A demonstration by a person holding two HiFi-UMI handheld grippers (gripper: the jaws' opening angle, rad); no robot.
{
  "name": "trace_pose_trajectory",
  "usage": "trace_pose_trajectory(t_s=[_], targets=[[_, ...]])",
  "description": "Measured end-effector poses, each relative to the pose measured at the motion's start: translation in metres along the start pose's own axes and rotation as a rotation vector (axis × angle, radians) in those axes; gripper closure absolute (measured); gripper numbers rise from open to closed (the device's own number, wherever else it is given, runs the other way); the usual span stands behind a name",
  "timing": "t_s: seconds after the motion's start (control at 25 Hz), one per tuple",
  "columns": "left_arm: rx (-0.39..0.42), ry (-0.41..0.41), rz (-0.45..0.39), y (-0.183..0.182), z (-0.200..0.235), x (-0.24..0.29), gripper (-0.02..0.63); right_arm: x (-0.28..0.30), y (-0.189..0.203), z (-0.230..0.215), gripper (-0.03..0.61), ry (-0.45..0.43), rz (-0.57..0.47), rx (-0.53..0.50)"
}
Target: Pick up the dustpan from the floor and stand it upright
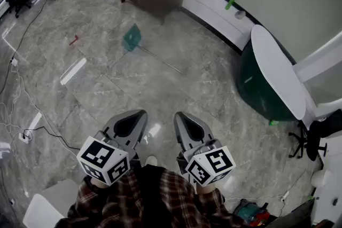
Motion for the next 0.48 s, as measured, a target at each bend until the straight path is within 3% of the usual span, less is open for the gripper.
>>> trace_pose_trajectory(t_s=[0.48], targets=[[0.013,-0.005,-0.009,-0.055,0.201,0.026,0.603,0.194,-0.047,0.018,0.568,0.024,-0.019,-0.005]])
Point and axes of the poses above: the fingertips, and each gripper's own axes: x forward along the fingers, z to its left, y out of its underside, the point moved 10 cm from there along -x, backward along the fingers, and after that the axes turned 11 degrees about x, right-handed, at the moved point
